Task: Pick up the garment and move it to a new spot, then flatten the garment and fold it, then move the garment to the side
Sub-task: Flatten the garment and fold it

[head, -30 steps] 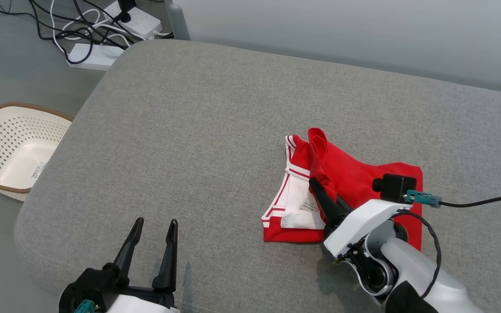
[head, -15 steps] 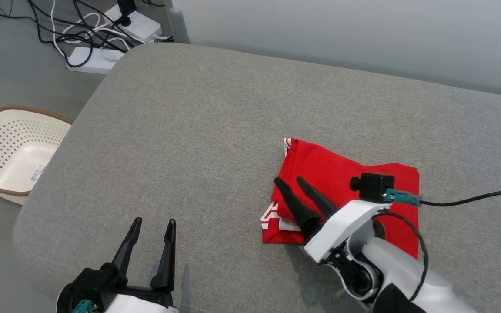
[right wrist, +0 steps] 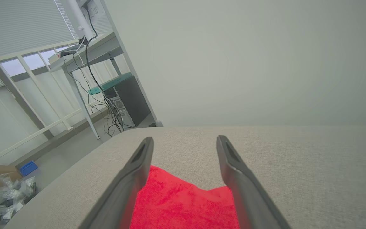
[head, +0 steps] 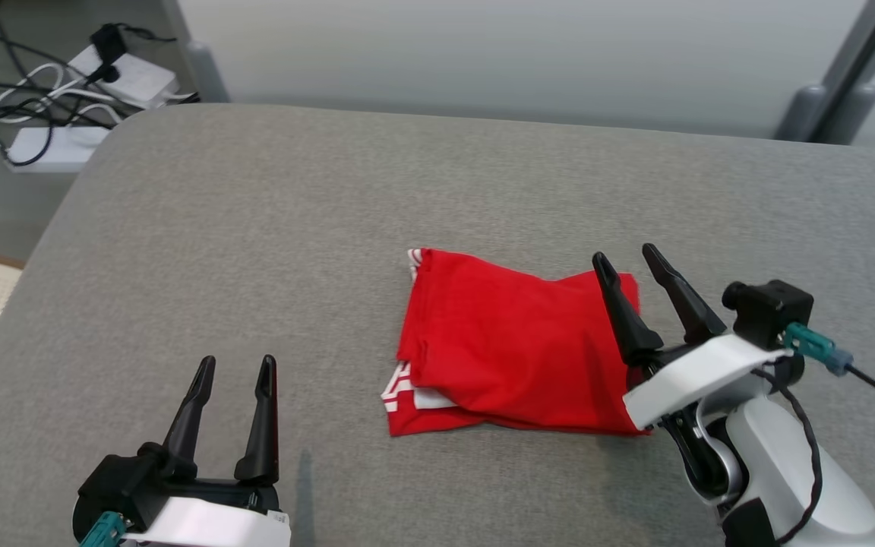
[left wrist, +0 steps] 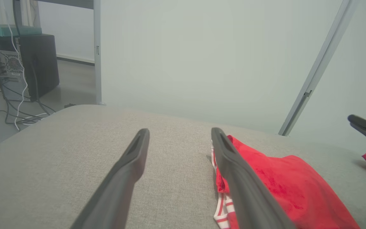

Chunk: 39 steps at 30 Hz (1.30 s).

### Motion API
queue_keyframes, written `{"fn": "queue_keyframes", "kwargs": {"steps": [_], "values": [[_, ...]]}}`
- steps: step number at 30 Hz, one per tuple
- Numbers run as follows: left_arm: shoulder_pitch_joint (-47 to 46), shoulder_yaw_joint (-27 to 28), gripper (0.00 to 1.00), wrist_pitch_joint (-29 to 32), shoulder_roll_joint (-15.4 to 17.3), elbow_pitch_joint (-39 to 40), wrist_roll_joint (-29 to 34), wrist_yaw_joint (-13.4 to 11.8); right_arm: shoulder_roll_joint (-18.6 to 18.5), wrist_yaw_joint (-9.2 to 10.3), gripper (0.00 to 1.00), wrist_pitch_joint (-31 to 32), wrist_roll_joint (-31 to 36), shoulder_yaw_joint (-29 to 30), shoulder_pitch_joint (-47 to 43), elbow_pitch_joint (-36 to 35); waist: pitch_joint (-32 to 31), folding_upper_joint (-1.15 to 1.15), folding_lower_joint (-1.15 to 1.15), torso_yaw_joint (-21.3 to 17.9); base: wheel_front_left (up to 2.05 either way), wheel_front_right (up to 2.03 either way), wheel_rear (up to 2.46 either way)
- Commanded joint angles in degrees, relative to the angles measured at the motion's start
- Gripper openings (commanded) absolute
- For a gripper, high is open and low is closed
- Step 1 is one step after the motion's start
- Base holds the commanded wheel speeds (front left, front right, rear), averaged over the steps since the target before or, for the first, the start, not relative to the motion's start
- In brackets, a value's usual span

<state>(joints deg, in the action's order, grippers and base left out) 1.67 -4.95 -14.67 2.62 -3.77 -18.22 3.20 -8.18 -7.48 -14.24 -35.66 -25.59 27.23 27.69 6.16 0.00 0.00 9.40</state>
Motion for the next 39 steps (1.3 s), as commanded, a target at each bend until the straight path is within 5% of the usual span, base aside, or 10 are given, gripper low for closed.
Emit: {"fn": "queue_keyframes", "kwargs": {"steps": [1, 14, 39], "values": [[-2.6, 2.1, 1.0, -0.3, 0.3, 1.6, -0.8, -0.3, 1.0, -0.01, 1.0, -0.7, 2.4, 0.5, -1.0, -2.4, -0.5, 0.0, 0.0, -2.1, 0.0, 0.0, 0.0], [-1.0, 4.9, 1.0, -0.3, 0.3, 1.7, 0.2, 0.0, 3.9, -0.01, 1.0, -0.7, 18.0, 12.7, -13.0, -9.7, -4.2, 0.0, 0.0, -8.5, 0.0, 0.0, 0.0], [6.1, 8.6, 1.0, -0.3, 0.3, 5.0, 8.5, 2.4, 5.2, -0.01, 1.0, -0.8, 19.1, 16.9, -26.6, -18.8, -8.6, 0.0, 0.0, -10.8, 0.0, 0.0, 0.0]]}}
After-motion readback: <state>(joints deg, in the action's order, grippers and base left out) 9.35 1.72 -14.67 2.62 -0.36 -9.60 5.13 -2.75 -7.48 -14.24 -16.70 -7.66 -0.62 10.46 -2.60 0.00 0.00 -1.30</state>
